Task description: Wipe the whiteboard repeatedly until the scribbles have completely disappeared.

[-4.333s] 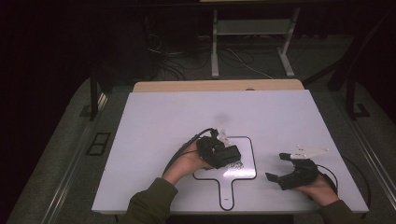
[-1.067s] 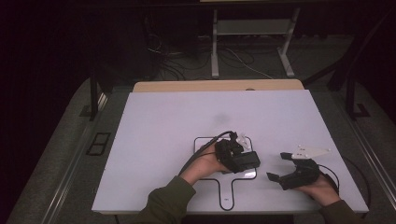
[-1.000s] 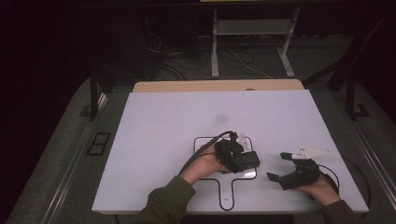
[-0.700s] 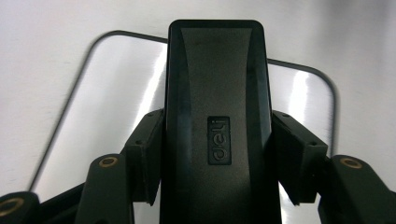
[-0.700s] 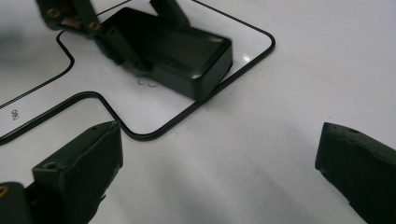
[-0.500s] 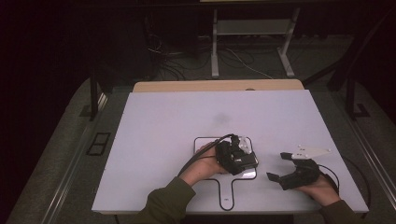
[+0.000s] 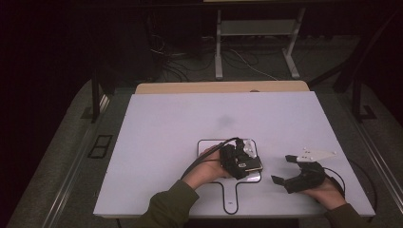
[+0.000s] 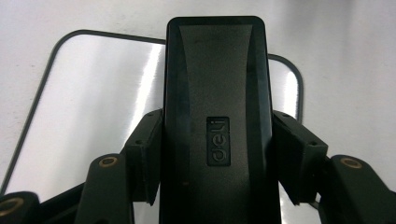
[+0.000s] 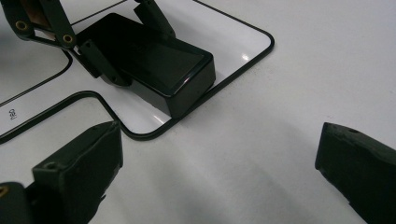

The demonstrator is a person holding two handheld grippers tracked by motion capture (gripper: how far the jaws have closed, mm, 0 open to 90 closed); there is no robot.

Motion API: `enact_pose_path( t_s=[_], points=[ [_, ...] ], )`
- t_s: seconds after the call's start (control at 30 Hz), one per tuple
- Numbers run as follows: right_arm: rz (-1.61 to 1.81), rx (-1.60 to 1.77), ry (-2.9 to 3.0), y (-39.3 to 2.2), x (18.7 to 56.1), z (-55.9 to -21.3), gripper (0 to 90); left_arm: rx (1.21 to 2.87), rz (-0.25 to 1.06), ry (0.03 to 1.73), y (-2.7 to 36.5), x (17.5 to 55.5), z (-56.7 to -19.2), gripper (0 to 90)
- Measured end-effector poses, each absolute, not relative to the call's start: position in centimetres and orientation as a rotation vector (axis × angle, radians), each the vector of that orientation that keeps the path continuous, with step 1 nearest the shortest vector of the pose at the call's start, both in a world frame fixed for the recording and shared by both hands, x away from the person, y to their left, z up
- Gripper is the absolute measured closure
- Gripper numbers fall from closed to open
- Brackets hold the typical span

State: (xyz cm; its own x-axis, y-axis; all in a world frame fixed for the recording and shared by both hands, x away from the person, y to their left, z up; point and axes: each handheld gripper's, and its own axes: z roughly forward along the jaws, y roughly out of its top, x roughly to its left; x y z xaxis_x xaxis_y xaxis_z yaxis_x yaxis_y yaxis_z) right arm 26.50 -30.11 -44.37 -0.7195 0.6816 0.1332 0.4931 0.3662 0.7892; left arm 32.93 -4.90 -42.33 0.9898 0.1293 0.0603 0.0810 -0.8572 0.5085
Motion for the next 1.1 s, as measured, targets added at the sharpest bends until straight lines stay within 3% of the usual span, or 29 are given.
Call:
enact_pose_path(
  t_s=[0.37,1.1],
  points=[
    [1.277,1.066,2.408,-30.3,26.6,-44.5,0.0,2.576,0.150,0.263,-4.4,36.2,-42.5,39.7],
    [1.272,1.071,2.410,-30.3,26.3,-44.5,0.0,2.461,0.011,0.339,-2.6,36.6,-41.0,39.7]
  ],
)
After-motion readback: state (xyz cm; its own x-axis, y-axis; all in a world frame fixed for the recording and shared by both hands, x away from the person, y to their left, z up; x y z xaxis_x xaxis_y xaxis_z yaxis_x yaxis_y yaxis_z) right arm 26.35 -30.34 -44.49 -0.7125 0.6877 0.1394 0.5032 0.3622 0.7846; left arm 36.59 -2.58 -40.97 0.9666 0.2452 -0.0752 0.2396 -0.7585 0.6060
